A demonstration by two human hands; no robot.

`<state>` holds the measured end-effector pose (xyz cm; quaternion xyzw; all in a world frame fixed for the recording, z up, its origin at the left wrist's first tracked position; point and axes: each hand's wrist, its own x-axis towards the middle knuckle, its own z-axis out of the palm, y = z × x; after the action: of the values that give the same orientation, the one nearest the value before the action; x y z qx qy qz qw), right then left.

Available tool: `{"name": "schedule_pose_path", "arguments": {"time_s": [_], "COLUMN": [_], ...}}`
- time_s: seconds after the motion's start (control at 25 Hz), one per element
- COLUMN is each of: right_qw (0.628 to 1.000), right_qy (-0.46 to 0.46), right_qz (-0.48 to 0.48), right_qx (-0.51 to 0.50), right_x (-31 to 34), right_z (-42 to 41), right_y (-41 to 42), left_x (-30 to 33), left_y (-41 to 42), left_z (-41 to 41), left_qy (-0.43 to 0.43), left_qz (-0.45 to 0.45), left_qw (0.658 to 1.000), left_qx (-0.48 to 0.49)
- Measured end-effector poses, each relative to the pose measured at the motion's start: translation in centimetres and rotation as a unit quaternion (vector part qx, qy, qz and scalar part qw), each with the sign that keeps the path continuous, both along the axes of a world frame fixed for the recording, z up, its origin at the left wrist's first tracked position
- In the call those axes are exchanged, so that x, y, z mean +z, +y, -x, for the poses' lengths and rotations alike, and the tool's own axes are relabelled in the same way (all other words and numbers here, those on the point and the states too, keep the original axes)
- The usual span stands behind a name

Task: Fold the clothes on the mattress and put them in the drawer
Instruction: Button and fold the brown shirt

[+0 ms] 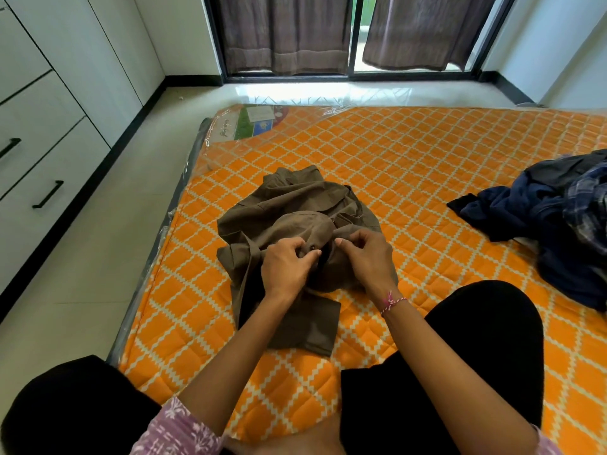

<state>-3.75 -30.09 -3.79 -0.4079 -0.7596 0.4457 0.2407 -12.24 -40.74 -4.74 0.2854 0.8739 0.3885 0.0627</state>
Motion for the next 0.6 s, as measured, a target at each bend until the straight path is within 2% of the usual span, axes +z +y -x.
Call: {"name": "schedule_pose_path", "arguments": {"time_s": [0.08, 0.16, 0.24, 0.32, 0.36, 0.52, 0.6], "right_qw": [0.999, 0.997, 0.996, 0.995, 0.995, 0.992, 0.989], "right_qy": [0.005, 0.008, -0.001, -0.010, -0.018, -0.034, -0.035], "right_qz": [-0.022, -0.017, -0.003, 0.011, 0.003, -0.118, -0.137], "right_qx": [0.034, 0.072, 0.091, 0.098, 0.096, 0.020, 0.033], "right_x": [0.5, 0.4, 0.1, 0.3, 0.3, 0.0, -0.5], "right_z": [0.1, 0.1, 0.1, 0.0, 0.0, 0.3, 0.5], "right_y": [-1.1, -2.1, -2.3, -2.1, -2.1, -3.0, -3.3], "left_x": [0.6, 0.7, 0.5, 0.6, 0.5, 0.1, -0.1], "left_y": [0.1, -0.1, -0.6, -1.4, -1.6, -1.3, -1.2], "left_z": [-0.8, -1.1, -0.4, 0.3, 0.4, 0.0, -0.2], "left_qy": [0.046, 0.042, -0.053, -0.175, -0.201, -0.177, -0.152], "left_qz": [0.025, 0.036, 0.022, -0.022, -0.038, -0.082, -0.085], "left_qw": [0.999, 0.998, 0.996, 0.978, 0.972, 0.978, 0.982], "left_qx": [-0.003, -0.021, -0.071, -0.111, -0.112, -0.069, -0.070]}}
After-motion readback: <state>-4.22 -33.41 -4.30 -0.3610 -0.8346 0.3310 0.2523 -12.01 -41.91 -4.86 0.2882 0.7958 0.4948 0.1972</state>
